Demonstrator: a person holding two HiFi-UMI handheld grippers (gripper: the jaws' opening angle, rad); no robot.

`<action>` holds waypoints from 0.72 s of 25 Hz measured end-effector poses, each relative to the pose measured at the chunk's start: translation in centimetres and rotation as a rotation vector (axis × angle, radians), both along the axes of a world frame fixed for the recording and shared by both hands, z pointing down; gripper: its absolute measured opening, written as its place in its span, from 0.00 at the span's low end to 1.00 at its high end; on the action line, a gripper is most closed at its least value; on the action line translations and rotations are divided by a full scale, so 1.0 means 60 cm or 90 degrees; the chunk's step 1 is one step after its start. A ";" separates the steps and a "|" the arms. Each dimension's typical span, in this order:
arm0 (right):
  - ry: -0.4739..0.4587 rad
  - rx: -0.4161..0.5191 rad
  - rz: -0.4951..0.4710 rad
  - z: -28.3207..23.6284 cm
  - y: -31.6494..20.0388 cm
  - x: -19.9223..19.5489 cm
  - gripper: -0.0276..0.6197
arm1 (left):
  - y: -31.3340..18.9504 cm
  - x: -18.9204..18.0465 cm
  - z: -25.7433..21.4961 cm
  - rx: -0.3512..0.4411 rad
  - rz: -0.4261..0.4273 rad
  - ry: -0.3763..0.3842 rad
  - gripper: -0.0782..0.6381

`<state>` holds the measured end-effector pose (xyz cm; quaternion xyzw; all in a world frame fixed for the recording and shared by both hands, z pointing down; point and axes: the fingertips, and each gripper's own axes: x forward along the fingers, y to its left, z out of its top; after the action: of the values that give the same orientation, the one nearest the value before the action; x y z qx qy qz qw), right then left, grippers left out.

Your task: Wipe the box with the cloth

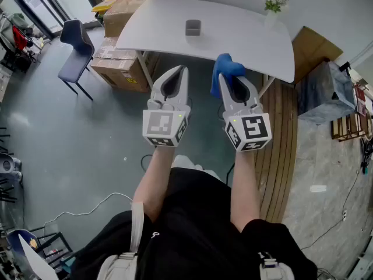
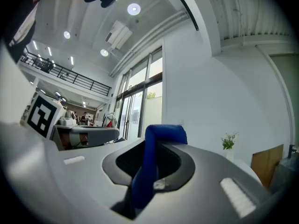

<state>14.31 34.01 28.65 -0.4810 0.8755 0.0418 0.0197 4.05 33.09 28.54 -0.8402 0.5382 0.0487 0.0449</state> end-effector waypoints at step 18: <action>-0.017 0.004 0.031 -0.013 -0.043 0.037 0.13 | -0.043 0.011 -0.007 0.005 0.006 -0.009 0.11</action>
<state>16.52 31.45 27.85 -0.5027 0.8630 0.0382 0.0317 4.70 30.54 28.15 -0.8427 0.5340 0.0451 0.0520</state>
